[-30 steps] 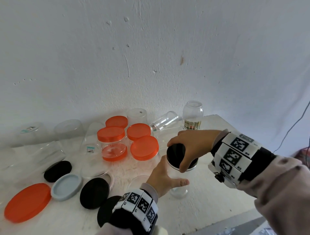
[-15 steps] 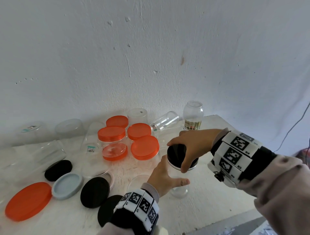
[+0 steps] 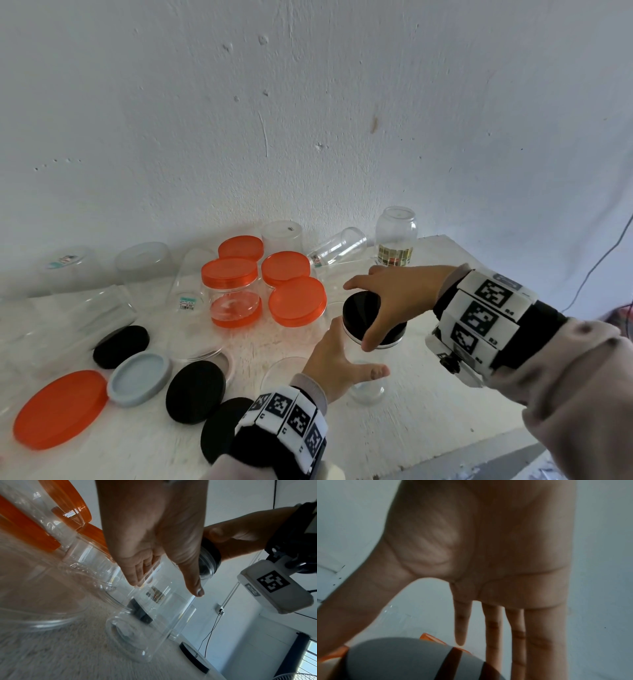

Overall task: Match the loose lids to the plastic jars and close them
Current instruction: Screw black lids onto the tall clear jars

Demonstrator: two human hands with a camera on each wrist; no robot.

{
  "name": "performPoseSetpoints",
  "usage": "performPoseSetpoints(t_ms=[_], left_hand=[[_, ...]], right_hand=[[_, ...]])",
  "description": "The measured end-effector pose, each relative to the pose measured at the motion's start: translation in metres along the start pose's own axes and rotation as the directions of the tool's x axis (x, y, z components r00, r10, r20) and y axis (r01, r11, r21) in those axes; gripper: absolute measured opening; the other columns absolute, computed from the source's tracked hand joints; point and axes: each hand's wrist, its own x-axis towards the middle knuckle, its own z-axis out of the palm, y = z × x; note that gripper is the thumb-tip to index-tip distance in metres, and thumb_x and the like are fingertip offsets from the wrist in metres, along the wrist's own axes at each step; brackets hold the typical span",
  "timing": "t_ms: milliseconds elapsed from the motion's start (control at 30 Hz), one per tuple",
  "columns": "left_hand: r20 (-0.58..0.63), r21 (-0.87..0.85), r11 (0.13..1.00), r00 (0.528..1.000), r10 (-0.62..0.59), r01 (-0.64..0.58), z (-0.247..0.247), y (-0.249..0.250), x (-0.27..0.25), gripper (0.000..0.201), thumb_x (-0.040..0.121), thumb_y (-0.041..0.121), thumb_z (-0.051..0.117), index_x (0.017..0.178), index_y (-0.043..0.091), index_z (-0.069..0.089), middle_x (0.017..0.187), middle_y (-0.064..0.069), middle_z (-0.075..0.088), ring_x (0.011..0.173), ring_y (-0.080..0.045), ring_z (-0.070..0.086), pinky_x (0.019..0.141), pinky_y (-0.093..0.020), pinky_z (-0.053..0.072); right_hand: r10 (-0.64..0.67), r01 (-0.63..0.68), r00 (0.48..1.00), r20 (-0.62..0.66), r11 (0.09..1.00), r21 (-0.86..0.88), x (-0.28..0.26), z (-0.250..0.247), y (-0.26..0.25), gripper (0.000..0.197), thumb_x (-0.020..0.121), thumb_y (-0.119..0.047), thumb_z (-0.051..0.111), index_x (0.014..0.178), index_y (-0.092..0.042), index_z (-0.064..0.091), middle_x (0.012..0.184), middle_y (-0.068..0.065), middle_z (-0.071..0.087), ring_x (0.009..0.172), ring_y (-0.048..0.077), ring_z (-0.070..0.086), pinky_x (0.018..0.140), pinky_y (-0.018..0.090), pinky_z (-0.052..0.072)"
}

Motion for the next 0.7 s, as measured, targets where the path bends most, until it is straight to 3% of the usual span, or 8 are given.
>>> performPoseSetpoints(t_ms=[100, 200, 300, 333, 400, 467, 600, 700], left_hand=[[-0.006, -0.011, 1.000, 1.000, 0.000, 0.000, 0.001, 0.000, 0.000, 0.089, 0.066, 0.035, 0.085, 0.137, 0.025, 0.033, 0.133, 0.009, 0.049, 0.123, -0.009, 0.044, 0.100, -0.023, 0.033], [0.004, -0.018, 1.000, 1.000, 0.001, -0.001, 0.001, 0.000, 0.000, 0.088, 0.066, 0.035, 0.084, 0.137, 0.025, 0.033, 0.134, 0.010, 0.049, 0.123, -0.009, 0.043, 0.100, -0.022, 0.032], [0.011, 0.013, 1.000, 1.000, 0.000, 0.000, 0.000, 0.000, 0.000, 0.087, 0.067, 0.037, 0.083, 0.137, 0.025, 0.032, 0.134, 0.009, 0.047, 0.124, -0.010, 0.042, 0.101, -0.024, 0.033], [0.010, 0.017, 1.000, 1.000, 0.000, 0.000, 0.000, 0.000, 0.000, 0.087, 0.067, 0.037, 0.083, 0.136, 0.025, 0.033, 0.134, 0.008, 0.048, 0.124, -0.011, 0.042, 0.101, -0.025, 0.034], [0.007, 0.007, 1.000, 1.000, 0.002, -0.002, 0.001, 0.000, 0.000, 0.087, 0.066, 0.037, 0.084, 0.136, 0.024, 0.034, 0.133, 0.008, 0.049, 0.124, -0.010, 0.043, 0.101, -0.024, 0.034], [0.000, -0.005, 1.000, 1.000, 0.001, -0.001, 0.001, 0.000, 0.000, 0.087, 0.065, 0.036, 0.085, 0.136, 0.024, 0.034, 0.132, 0.009, 0.050, 0.123, -0.010, 0.044, 0.101, -0.024, 0.035], [-0.005, -0.004, 1.000, 1.000, -0.007, 0.007, 0.002, 0.000, 0.000, 0.088, 0.065, 0.036, 0.085, 0.136, 0.024, 0.034, 0.132, 0.009, 0.049, 0.122, -0.010, 0.044, 0.100, -0.022, 0.033], [0.000, 0.008, 1.000, 1.000, -0.005, 0.005, 0.001, 0.000, 0.001, 0.087, 0.066, 0.037, 0.084, 0.135, 0.024, 0.034, 0.132, 0.008, 0.049, 0.122, -0.011, 0.044, 0.100, -0.023, 0.033]], right_hand=[[-0.030, 0.030, 0.999, 0.012, 1.000, -0.009, 0.002, -0.003, 0.000, 0.087, 0.064, -0.058, 0.077, 0.138, -0.043, 0.034, 0.120, -0.012, 0.039, 0.114, 0.018, 0.049, 0.092, 0.038, 0.051], [0.000, 0.000, 0.999, -0.037, 1.000, 0.002, 0.003, 0.002, 0.000, 0.078, 0.062, -0.070, 0.070, 0.125, -0.034, 0.044, 0.111, -0.008, 0.046, 0.093, 0.017, 0.061, 0.077, 0.032, 0.055], [0.050, -0.052, 0.995, -0.089, 0.999, -0.013, 0.004, 0.006, -0.002, 0.076, 0.064, -0.081, 0.059, 0.111, -0.024, 0.042, 0.092, -0.010, 0.047, 0.065, 0.006, 0.052, 0.054, 0.023, 0.040], [0.056, -0.057, 0.995, -0.086, 0.998, -0.011, 0.005, 0.007, -0.001, 0.079, 0.064, -0.083, 0.057, 0.114, -0.024, 0.042, 0.093, -0.011, 0.048, 0.068, 0.006, 0.052, 0.057, 0.023, 0.040], [0.044, -0.044, 0.998, -0.033, 0.999, 0.002, 0.004, 0.004, 0.003, 0.094, 0.061, -0.082, 0.061, 0.136, -0.031, 0.034, 0.118, -0.009, 0.048, 0.100, 0.014, 0.056, 0.081, 0.031, 0.048], [-0.005, 0.005, 1.000, 0.018, 1.000, 0.022, 0.002, -0.001, 0.003, 0.098, 0.062, -0.071, 0.070, 0.143, -0.045, 0.021, 0.131, -0.011, 0.038, 0.122, 0.019, 0.045, 0.099, 0.040, 0.044], [-0.068, 0.069, 0.997, 0.046, 0.998, -0.008, 0.002, -0.005, 0.001, 0.082, 0.069, -0.053, 0.076, 0.137, -0.048, 0.032, 0.117, -0.014, 0.037, 0.116, 0.019, 0.046, 0.095, 0.039, 0.048], [-0.031, 0.031, 1.000, -0.006, 1.000, 0.001, 0.003, -0.001, 0.002, 0.075, 0.068, -0.066, 0.070, 0.131, -0.038, 0.040, 0.115, -0.008, 0.045, 0.094, 0.017, 0.060, 0.079, 0.031, 0.054]])
